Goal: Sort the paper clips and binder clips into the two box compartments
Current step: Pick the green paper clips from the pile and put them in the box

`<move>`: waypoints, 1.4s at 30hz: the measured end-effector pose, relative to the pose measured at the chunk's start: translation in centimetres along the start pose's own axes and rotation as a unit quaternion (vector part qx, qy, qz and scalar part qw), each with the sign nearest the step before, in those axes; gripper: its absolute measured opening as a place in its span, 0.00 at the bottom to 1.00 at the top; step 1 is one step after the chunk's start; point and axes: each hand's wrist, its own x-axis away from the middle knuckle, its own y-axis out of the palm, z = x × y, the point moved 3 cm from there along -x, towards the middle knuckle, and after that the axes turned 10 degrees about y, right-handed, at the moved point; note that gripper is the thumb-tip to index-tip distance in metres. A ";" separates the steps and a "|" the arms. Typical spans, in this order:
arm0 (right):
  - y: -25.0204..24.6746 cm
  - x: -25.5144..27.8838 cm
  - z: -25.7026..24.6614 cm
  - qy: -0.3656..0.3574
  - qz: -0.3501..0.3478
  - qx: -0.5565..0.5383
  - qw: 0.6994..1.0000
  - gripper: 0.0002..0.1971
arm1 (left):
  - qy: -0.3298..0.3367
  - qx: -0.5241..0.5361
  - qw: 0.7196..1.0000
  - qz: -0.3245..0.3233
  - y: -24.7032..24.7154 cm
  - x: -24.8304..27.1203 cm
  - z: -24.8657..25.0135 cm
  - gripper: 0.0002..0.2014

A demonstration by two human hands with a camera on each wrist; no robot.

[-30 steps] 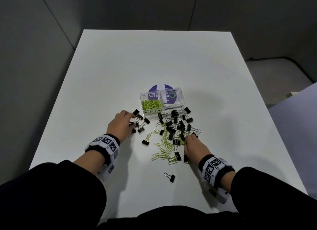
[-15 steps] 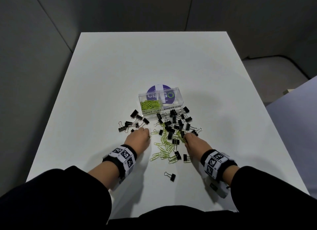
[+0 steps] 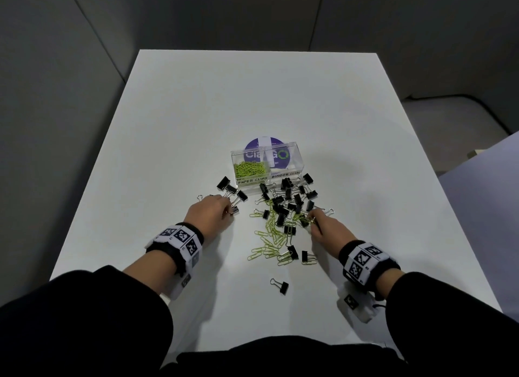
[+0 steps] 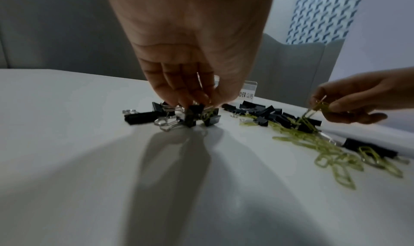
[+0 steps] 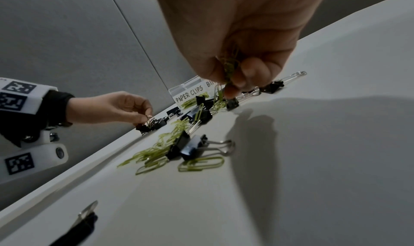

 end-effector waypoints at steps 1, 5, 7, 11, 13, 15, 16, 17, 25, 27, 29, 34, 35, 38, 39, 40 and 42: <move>0.0 0.1 0.1 0.001 0.002 -0.004 1.000 0.15 | 0.003 0.020 1.000 0.002 -0.1 0.0 0.2 0.05; -0.3 0.5 0.1 -0.013 0.007 -0.019 1.000 0.15 | -0.012 0.071 0.997 -0.004 -0.4 -0.3 0.2 0.04; -0.6 0.6 -0.2 -0.024 0.019 -0.034 0.999 0.11 | -0.023 0.083 0.996 -0.003 -0.7 -0.4 0.2 0.05; -0.7 0.3 -0.2 -0.030 0.037 -0.088 0.995 0.09 | -0.048 0.149 0.987 0.040 -1.5 -0.4 0.0 0.08; -0.8 0.2 -0.1 -0.027 0.039 -0.106 0.993 0.10 | -0.047 0.157 0.985 0.058 -1.8 -0.3 0.2 0.12; -0.9 0.0 0.1 -0.022 0.046 -0.128 0.990 0.10 | -0.039 0.139 0.988 0.047 -1.8 -0.3 0.6 0.11; -0.9 0.0 0.2 -0.018 0.047 -0.136 0.989 0.10 | -0.030 0.126 0.991 0.035 -1.6 -0.3 1.0 0.09; -1.0 -0.1 0.2 -0.014 0.048 -0.145 0.988 0.10 | -0.019 0.118 0.993 0.020 -1.4 -0.2 1.3 0.07; -2.3 -0.5 0.4 0.000 0.068 -0.248 0.966 0.08 | 0.075 0.091 0.987 -0.108 1.8 -0.4 4.1 0.15; -2.8 -0.7 0.5 0.007 0.090 -0.280 0.956 0.07 | 0.082 0.084 0.985 -0.124 2.2 -0.5 4.6 0.13; -3.3 -0.9 0.6 0.022 0.102 -0.323 0.941 0.06 | 0.099 0.063 0.984 -0.134 2.6 -0.6 5.0 0.12; -3.6 -1.1 1.4 0.069 0.055 -0.447 0.890 0.05 | 0.151 -0.019 0.975 -0.162 3.7 0.0 6.0 0.27; -3.4 -1.3 1.7 0.082 0.047 -0.448 0.889 0.06 | 0.157 -0.039 0.973 -0.165 4.0 0.0 6.1 0.29; -3.0 -1.6 2.2 0.098 0.019 -0.385 0.917 0.11 | 0.164 -0.060 0.972 -0.158 4.3 -0.1 6.1 0.26; -2.9 -1.5 2.2 0.088 0.010 -0.327 0.941 0.13 | 0.168 -0.061 0.972 -0.153 4.3 -0.2 6.1 0.24; -2.8 -1.2 2.1 0.072 -0.001 -0.262 0.962 0.15 | 0.171 -0.065 0.972 -0.149 4.3 -0.2 6.1 0.22; -2.4 -0.4 1.6 0.033 -0.028 -0.134 0.990 0.16 | 0.178 -0.077 0.970 -0.147 4.2 -0.3 6.2 0.20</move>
